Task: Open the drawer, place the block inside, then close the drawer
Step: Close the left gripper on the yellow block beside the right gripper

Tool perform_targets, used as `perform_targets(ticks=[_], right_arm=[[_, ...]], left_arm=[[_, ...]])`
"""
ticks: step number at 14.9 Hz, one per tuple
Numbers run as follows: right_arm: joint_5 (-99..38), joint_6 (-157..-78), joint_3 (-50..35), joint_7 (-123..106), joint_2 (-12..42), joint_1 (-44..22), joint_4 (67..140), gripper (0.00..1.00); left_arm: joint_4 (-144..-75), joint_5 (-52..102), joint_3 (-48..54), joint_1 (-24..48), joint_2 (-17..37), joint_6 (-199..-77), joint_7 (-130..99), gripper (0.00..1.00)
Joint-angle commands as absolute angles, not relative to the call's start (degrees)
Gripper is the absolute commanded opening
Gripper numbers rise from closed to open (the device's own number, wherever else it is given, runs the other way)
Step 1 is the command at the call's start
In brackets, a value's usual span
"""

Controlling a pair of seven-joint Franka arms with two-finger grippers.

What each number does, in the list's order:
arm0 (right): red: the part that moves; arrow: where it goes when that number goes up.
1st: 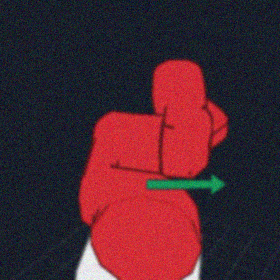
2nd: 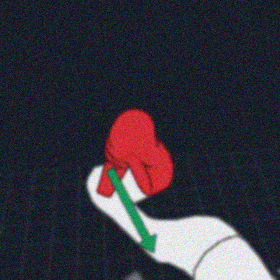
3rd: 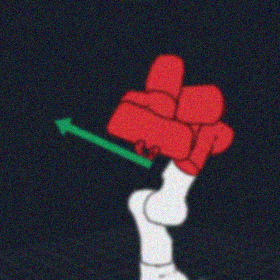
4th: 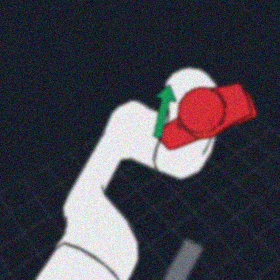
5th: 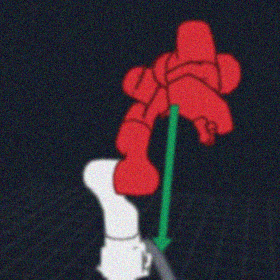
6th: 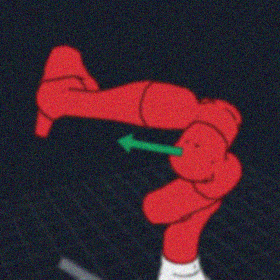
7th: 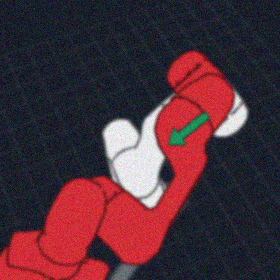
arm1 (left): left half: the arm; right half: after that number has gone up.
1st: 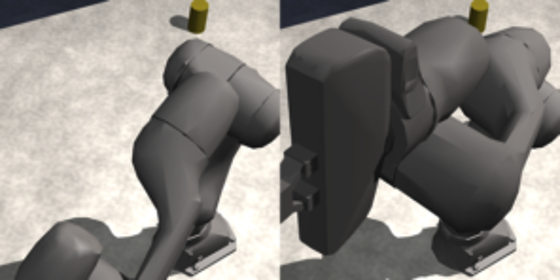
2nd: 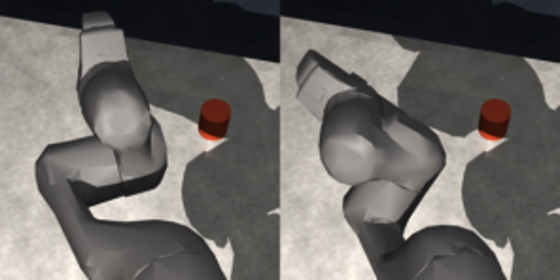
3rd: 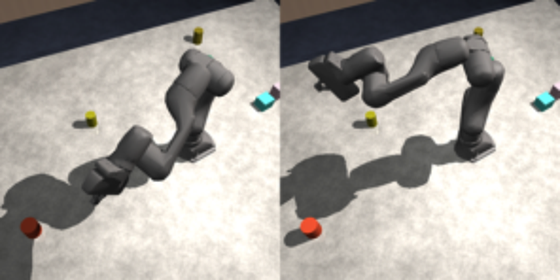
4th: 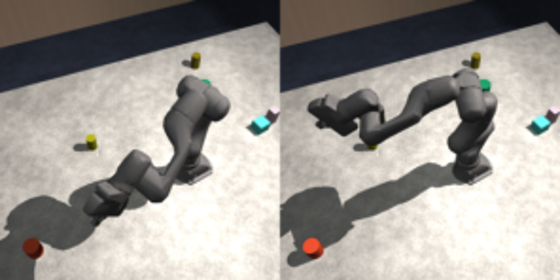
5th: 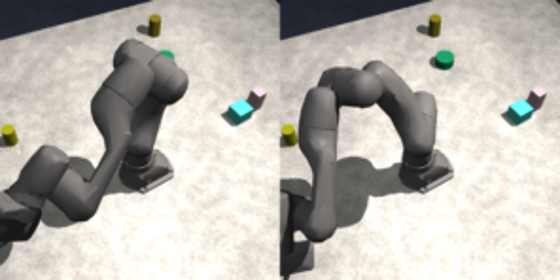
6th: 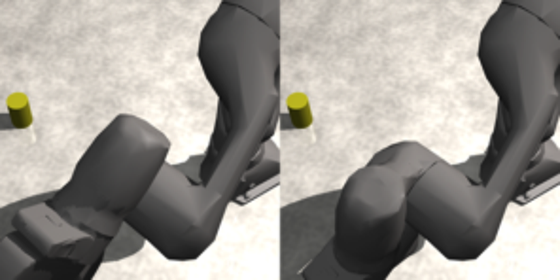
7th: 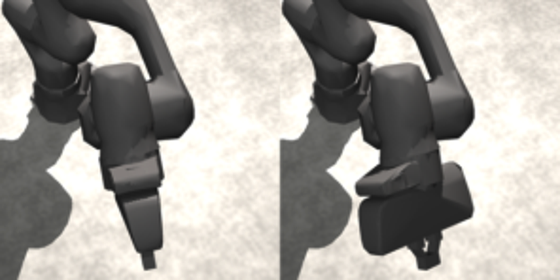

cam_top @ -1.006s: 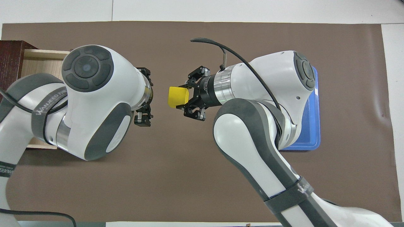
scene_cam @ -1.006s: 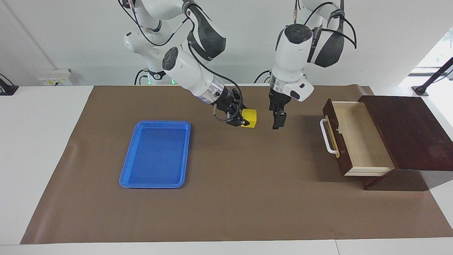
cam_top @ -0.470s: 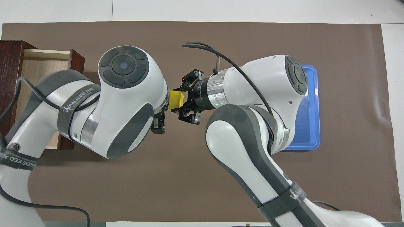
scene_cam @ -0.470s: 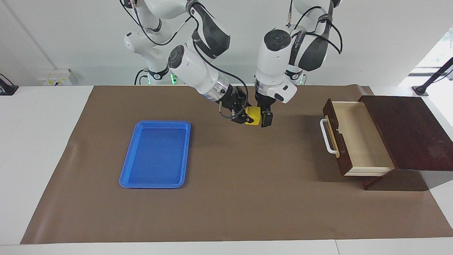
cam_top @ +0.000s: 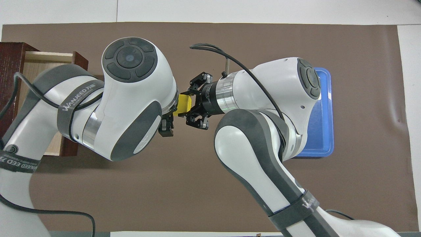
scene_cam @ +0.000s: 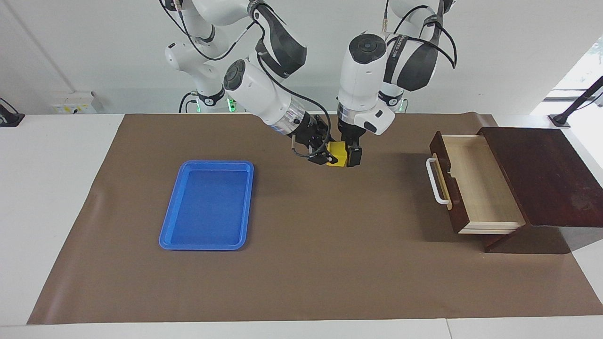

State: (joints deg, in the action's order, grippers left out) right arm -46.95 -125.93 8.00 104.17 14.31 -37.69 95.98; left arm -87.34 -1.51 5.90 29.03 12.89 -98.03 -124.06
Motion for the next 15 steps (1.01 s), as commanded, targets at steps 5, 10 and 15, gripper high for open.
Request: perform_targets(ticks=[5, 10, 15], right_arm=[[-46.67, -126.65, 7.91, 105.29, 14.50, -37.71, 95.45, 0.00], [-46.67, -126.65, 7.91, 105.21, 14.50, -37.62, 95.45, 0.00], [-46.67, -126.65, 7.91, 105.21, 14.50, -37.53, 95.36, 0.00]], left_arm=[[-81.39, -0.44, 4.92, 29.88, 16.08, -94.83, -124.63, 1.00], [-81.30, -0.44, 5.01, 29.88, 16.17, -94.92, -124.37, 0.97], [-81.30, 0.44, 5.10, 29.53, 16.17, -95.01, -122.79, 0.96]])
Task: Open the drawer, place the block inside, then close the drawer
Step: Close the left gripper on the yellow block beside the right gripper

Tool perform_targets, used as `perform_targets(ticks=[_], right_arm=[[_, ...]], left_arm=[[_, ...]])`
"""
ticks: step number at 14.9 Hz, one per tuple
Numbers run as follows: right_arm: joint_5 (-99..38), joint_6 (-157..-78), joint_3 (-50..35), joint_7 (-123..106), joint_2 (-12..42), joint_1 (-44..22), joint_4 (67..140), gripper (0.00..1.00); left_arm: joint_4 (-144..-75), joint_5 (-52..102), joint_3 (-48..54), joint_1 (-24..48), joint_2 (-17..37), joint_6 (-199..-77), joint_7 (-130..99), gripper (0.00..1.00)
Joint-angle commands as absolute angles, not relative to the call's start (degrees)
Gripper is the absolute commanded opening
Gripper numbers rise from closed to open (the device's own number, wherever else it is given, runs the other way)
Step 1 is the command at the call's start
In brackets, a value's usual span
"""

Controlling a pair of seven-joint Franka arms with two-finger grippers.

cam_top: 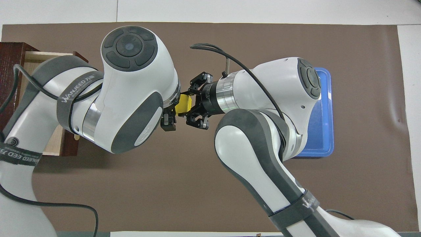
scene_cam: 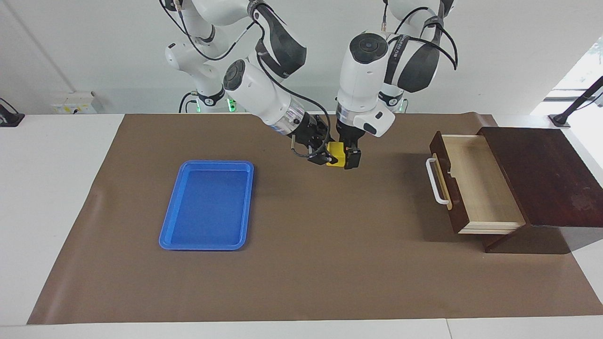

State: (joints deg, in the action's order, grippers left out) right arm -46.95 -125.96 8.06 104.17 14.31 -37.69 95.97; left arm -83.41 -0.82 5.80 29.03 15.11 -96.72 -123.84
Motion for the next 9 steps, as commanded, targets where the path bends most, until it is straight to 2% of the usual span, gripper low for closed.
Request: perform_targets(ticks=[1, 5, 6, 8, 9], right_arm=[[-46.67, -126.65, 7.91, 105.21, 14.50, -37.62, 95.36, 0.00], [-46.76, -126.65, 7.91, 105.21, 14.50, -37.53, 95.36, 0.00], [-46.76, -126.65, 7.91, 105.21, 14.50, -37.53, 95.36, 0.00], [-46.76, -126.65, 7.91, 105.21, 14.50, -37.53, 95.27, 0.00], [-46.76, -126.65, 7.91, 105.21, 14.50, -37.53, 95.27, 0.00]], left_arm=[[-81.30, 1.14, 5.10, 29.44, 16.17, -95.01, -121.91, 0.96], [-81.30, 1.93, 5.01, 29.36, 16.08, -95.01, -121.11, 0.96], [-81.30, 1.93, 5.01, 29.36, 16.08, -95.01, -121.03, 0.92], [-81.30, 1.93, 5.01, 29.27, 16.08, -94.83, -120.59, 0.64], [-81.39, 1.93, 5.01, 29.27, 16.00, -94.83, -120.50, 0.47]])
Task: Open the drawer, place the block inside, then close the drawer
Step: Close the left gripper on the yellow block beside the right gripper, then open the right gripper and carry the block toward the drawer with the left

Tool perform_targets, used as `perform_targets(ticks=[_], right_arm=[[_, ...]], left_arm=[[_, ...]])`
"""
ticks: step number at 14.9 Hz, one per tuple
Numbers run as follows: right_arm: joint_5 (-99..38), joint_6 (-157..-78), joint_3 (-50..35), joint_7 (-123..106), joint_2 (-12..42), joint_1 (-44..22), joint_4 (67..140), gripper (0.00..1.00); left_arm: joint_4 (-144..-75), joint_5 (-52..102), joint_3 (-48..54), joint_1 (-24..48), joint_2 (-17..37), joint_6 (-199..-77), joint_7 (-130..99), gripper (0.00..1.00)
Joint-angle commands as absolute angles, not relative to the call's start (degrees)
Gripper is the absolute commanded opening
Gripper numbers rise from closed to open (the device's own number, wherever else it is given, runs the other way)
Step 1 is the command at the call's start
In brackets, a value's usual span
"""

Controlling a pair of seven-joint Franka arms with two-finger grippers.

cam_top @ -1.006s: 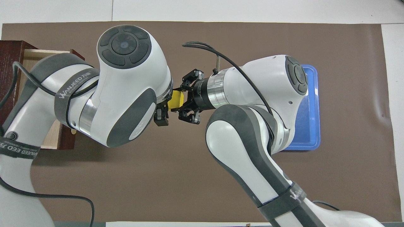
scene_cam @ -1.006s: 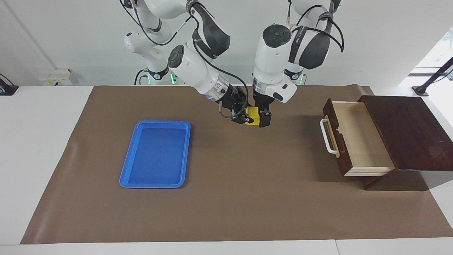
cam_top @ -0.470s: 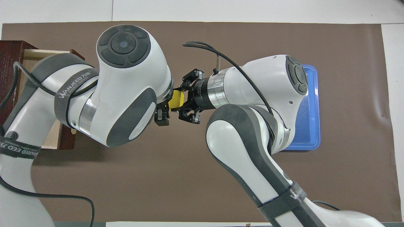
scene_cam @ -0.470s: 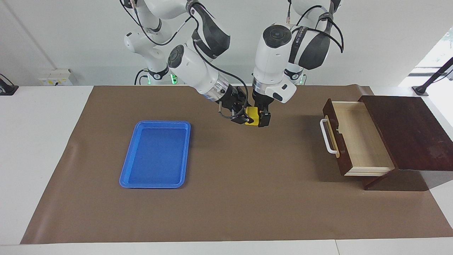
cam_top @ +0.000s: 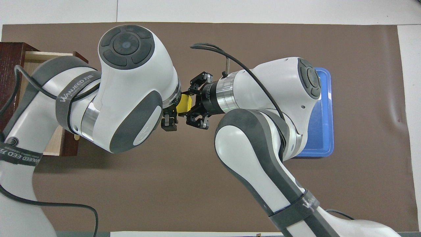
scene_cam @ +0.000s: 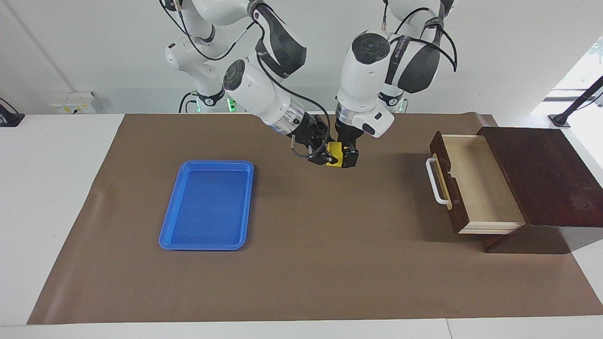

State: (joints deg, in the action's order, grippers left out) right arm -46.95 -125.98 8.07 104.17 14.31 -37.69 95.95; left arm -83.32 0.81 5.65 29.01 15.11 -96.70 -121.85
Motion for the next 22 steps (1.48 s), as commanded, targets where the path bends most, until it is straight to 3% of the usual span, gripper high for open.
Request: perform_targets(ticks=[1, 2, 3, 9, 10, 11, 18, 22], right_arm=[[-46.76, -126.65, 7.91, 105.21, 14.59, -37.44, 95.27, 0.00], [-46.76, -126.65, 7.91, 105.21, 14.59, -37.44, 95.27, 0.00], [-46.76, -126.65, 7.91, 105.21, 14.59, -37.44, 95.27, 0.00], [-46.93, -126.48, 7.91, 105.55, 14.59, -37.27, 95.27, 0.00], [-47.63, -126.30, 7.91, 105.73, 14.50, -37.53, 95.27, 0.70], [-47.72, -126.30, 7.91, 105.82, 14.50, -37.53, 95.27, 1.00], [-47.73, -125.69, 8.00, 106.52, 14.50, -36.92, 94.83, 1.00], [-43.71, -121.04, 8.53, 105.30, 14.41, -31.48, 93.17, 1.00]], left_arm=[[-81.39, 1.93, 4.92, 29.27, 16.00, -94.83, -119.89, 0.25], [-81.39, 1.93, 4.92, 29.27, 16.00, -94.83, -119.62, 0.05], [-81.47, 1.93, 4.92, 29.27, 16.00, -94.92, -119.62, 0.00], [-81.56, 1.93, 4.92, 29.27, 15.91, -95.71, -119.53, 0.00], [-81.56, 1.93, 4.92, 29.27, 15.91, -95.71, -119.62, 0.00], [-81.56, 1.93, 4.83, 29.35, 15.91, -95.71, -119.62, 0.00], [-81.82, 1.40, 4.22, 26.99, 14.16, -94.48, -113.23, 0.00], [-84.72, 1.41, 4.13, 18.66, 10.47, -92.81, -103.74, 0.00]])
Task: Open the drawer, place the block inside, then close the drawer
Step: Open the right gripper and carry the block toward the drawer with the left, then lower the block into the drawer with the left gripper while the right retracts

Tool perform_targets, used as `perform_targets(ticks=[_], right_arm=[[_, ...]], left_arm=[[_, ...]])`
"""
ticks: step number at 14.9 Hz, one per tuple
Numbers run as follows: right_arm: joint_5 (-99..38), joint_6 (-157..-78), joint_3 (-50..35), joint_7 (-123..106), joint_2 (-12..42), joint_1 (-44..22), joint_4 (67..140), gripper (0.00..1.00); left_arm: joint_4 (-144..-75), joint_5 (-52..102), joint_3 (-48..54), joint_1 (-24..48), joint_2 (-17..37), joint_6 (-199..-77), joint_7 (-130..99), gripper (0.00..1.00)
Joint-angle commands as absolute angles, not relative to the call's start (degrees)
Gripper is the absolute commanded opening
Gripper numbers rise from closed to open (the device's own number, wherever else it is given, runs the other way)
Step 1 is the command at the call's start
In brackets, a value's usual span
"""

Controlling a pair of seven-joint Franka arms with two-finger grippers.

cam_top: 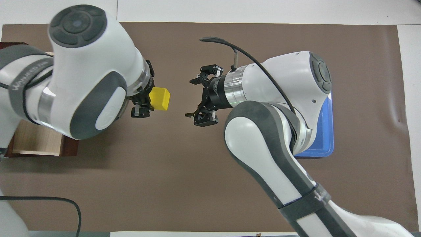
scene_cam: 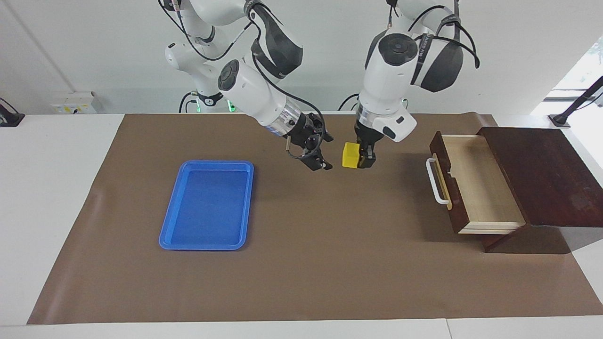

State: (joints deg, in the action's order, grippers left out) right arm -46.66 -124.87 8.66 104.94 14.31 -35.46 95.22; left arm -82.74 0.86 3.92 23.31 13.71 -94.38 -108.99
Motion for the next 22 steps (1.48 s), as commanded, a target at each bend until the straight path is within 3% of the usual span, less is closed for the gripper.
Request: perform_targets(ticks=[1, 5, 11, 15, 22], right_arm=[[-41.51, -119.20, 8.53, 103.99, 14.24, -29.90, 92.73, 1.00], [-38.16, -109.10, 8.61, 88.74, 13.80, -22.17, 91.32, 1.00], [-25.42, -95.91, 8.70, 60.25, 10.99, -15.66, 91.05, 1.00], [-17.69, -90.45, 8.70, 39.69, 8.27, -11.79, 91.14, 1.00], [-6.00, -87.36, 7.56, 3.13, 1.59, -4.14, 92.20, 1.00]], left_arm=[[-85.60, 1.41, 4.04, 16.46, 9.59, -92.73, -101.27, 0.00], [-89.37, -2.37, 3.96, 6.97, 7.83, -93.07, -91.08, 0.00], [-95.17, -5.27, 3.96, -4.82, 6.16, -101.14, -77.71, 0.00], [-105.62, -6.15, 3.96, -5.62, 4.05, -111.69, -78.74, 0.00], [-108.72, -6.15, 4.04, -5.62, 4.48, -115.66, -80.33, 0.00]])
